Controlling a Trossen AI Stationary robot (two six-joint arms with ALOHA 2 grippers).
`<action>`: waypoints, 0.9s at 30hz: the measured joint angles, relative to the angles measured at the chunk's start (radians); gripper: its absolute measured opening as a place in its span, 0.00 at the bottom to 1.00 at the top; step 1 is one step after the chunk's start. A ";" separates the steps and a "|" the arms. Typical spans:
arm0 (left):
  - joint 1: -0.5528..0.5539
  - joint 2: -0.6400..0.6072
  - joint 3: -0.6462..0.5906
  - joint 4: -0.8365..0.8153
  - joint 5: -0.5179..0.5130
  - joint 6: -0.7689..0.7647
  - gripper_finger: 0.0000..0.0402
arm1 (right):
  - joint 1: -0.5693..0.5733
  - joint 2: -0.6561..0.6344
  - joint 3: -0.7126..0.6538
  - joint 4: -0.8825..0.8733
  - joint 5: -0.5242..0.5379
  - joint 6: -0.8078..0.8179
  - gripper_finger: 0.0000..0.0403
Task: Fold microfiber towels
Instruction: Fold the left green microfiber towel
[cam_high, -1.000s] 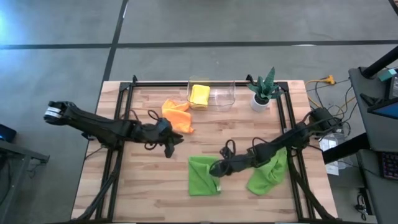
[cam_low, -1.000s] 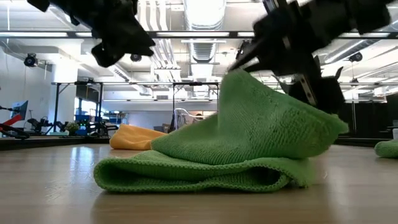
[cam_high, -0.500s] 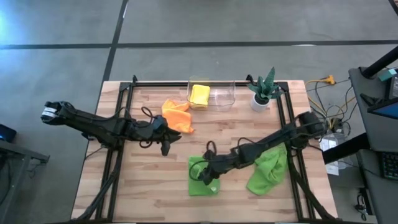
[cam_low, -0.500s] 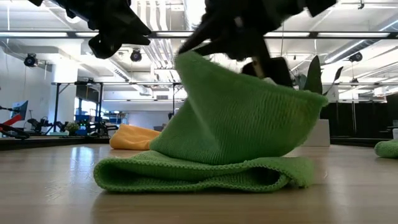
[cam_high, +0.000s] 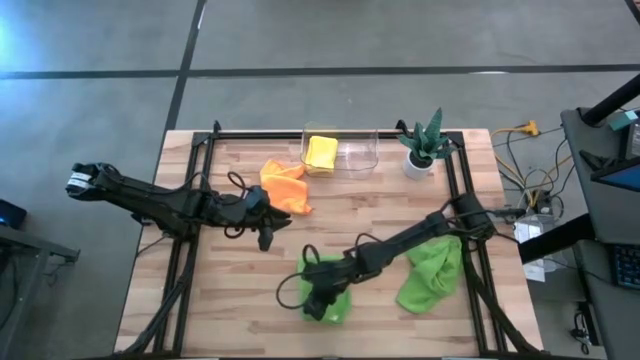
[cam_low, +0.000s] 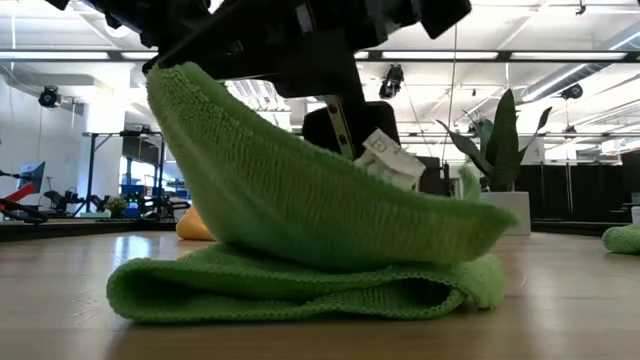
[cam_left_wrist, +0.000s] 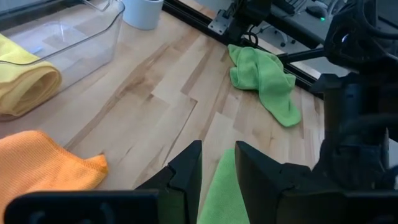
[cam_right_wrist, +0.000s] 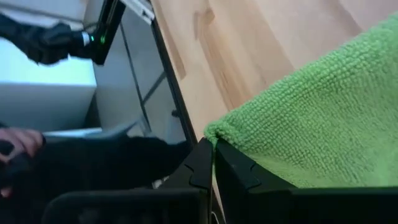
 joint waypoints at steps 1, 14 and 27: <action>0.000 0.000 0.000 0.000 0.000 0.000 0.20 | -0.002 0.004 0.012 -0.014 -0.013 -0.013 0.02; 0.000 0.003 -0.021 0.001 0.020 0.001 0.20 | -0.008 0.016 0.054 -0.113 -0.082 -0.135 0.11; -0.002 0.002 -0.055 0.015 0.130 -0.039 0.20 | -0.020 -0.036 0.097 -0.280 -0.071 -0.191 0.26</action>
